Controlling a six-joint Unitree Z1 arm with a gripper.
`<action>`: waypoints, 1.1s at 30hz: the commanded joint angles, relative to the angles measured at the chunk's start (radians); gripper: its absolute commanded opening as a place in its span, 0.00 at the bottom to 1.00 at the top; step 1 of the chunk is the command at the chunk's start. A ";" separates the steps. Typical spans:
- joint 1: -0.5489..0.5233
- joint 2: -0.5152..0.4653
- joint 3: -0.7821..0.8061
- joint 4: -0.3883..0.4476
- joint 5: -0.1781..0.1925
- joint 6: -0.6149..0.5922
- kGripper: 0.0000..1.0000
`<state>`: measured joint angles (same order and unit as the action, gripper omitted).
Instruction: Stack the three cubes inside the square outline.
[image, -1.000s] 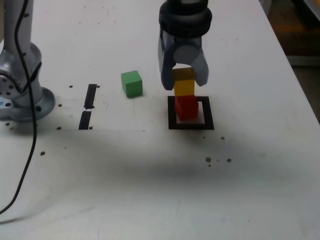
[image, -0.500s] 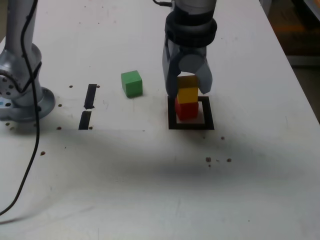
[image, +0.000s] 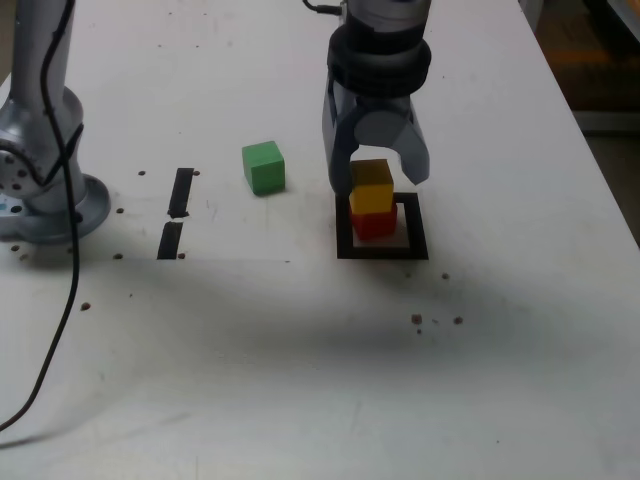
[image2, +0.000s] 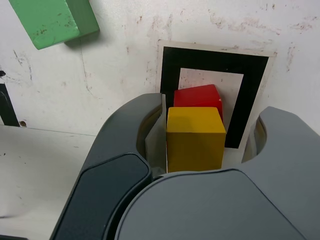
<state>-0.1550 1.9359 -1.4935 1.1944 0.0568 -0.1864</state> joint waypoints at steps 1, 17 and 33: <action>-0.001 -0.004 -0.001 -0.001 0.004 -0.001 0.68; -0.001 -0.112 0.014 0.099 0.097 -0.047 0.77; 0.008 -0.207 0.202 0.144 0.157 -0.173 0.99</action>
<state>-0.1487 1.7414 -1.2992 1.3377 0.2102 -0.3498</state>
